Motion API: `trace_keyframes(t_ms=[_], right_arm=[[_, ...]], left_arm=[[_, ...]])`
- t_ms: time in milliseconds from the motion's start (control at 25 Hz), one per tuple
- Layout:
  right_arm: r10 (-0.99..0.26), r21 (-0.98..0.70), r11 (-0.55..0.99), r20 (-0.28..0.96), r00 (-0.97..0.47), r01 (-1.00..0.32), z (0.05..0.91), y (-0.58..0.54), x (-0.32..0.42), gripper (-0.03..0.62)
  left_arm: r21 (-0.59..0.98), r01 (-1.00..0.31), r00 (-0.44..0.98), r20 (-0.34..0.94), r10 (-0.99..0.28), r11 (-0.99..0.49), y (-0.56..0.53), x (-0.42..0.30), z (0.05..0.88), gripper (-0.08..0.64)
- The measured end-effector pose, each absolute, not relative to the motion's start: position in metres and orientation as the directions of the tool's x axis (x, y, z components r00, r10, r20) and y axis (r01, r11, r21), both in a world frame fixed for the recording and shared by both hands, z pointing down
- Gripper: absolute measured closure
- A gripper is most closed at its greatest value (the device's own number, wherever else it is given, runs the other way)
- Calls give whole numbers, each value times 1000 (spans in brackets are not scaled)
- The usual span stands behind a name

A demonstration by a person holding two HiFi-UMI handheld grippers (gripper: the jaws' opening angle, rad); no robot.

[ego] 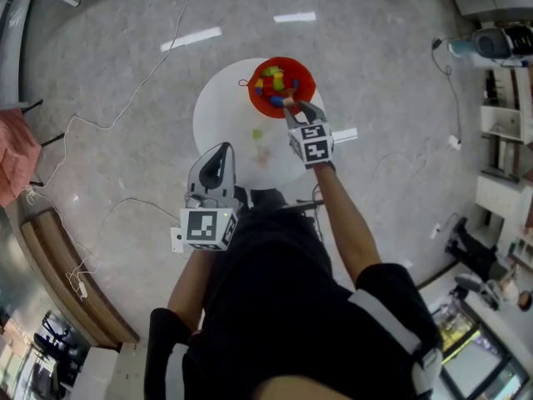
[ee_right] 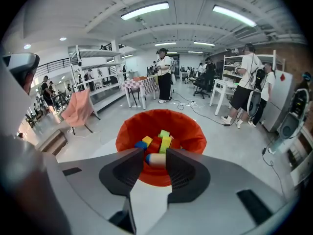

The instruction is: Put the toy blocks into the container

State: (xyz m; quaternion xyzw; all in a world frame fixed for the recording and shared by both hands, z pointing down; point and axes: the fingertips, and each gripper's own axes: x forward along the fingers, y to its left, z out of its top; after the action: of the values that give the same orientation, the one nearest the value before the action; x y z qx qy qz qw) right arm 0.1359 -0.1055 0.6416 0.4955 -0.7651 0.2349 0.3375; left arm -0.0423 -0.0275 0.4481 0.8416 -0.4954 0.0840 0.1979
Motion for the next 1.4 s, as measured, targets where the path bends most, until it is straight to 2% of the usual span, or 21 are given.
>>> trace_keyframes(t_ms=[320,560,760,880,1080,1400], right_arm=[[-669,-38,408,668,-327,-912,610,-98,128,468],[-650,-65,513,622,-437,-856,604,-62,104,470],[-610,-80,565,630,-481,-821,618,-34,89,592],[-551,-80,596,684,-479,-799,639,-20,83,594],[-382,-81,681,808,-448,-728,690,7,78,594],[-197,-123,745,899,-391,-656,750,36,77,594]], left_arm=[[251,-872,486,333,-808,-421,-26,-47,448,568],[256,-867,495,329,-804,-429,-24,-44,448,568],[260,-864,500,332,-800,-431,-21,-43,450,568],[261,-861,505,336,-795,-437,-18,-40,451,568],[260,-857,512,339,-789,-445,-14,-37,452,568],[259,-863,503,349,-791,-434,-13,-44,454,568]])
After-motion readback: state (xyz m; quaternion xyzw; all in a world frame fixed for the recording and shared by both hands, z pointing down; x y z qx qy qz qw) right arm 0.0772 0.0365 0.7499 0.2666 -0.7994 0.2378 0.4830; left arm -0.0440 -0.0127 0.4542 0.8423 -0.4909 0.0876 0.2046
